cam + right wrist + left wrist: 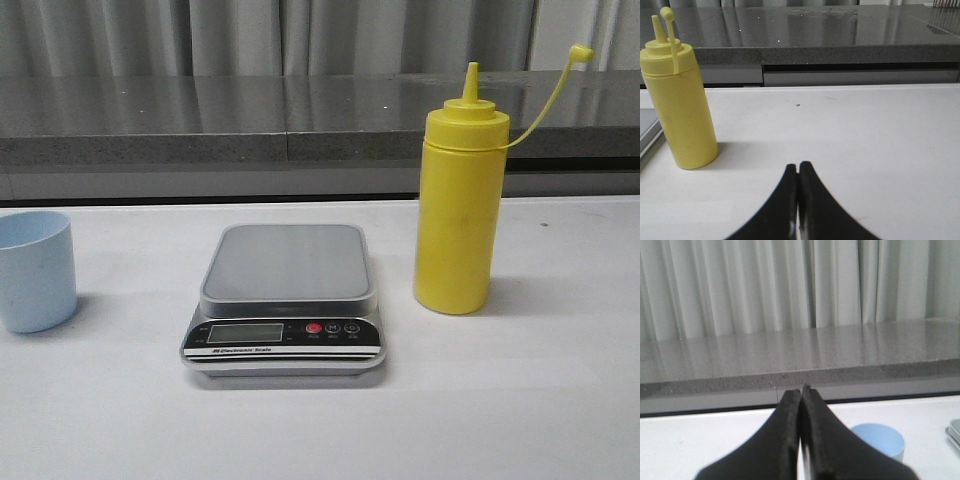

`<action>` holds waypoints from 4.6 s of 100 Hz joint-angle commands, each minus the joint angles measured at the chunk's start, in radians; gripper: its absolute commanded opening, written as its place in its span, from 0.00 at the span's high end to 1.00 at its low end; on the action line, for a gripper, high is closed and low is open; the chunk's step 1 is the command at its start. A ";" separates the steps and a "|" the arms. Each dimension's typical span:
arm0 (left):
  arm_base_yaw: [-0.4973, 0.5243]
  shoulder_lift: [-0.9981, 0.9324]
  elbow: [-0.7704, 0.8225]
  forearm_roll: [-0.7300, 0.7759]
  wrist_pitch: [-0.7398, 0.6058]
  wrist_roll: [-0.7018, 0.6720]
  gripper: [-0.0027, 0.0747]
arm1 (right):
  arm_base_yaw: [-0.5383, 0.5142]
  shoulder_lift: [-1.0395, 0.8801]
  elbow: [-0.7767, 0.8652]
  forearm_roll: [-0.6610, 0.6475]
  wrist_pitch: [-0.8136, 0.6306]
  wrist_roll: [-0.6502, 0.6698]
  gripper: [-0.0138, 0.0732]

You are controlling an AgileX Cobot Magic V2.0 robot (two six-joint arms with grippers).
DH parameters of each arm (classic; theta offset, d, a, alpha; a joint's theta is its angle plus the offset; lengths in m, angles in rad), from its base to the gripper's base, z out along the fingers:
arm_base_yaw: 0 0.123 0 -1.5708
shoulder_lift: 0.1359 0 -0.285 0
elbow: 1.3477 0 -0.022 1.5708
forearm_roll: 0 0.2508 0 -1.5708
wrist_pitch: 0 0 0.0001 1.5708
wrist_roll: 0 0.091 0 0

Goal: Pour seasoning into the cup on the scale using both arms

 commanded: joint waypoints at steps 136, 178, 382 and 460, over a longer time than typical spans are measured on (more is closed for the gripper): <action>0.001 1.349 -1.032 -0.089 0.582 -0.009 0.51 | -0.007 -0.019 -0.017 -0.002 -0.085 -0.007 0.92; -0.017 1.452 -1.032 -0.104 0.601 -0.009 0.38 | -0.007 -0.019 -0.017 -0.002 -0.085 -0.007 0.92; -0.437 1.894 -1.733 -0.146 0.933 0.033 0.99 | -0.007 -0.019 -0.017 -0.002 -0.085 -0.007 0.92; -0.453 1.967 -1.767 -0.144 1.002 0.033 0.99 | -0.007 -0.019 -0.017 -0.002 -0.085 -0.007 0.92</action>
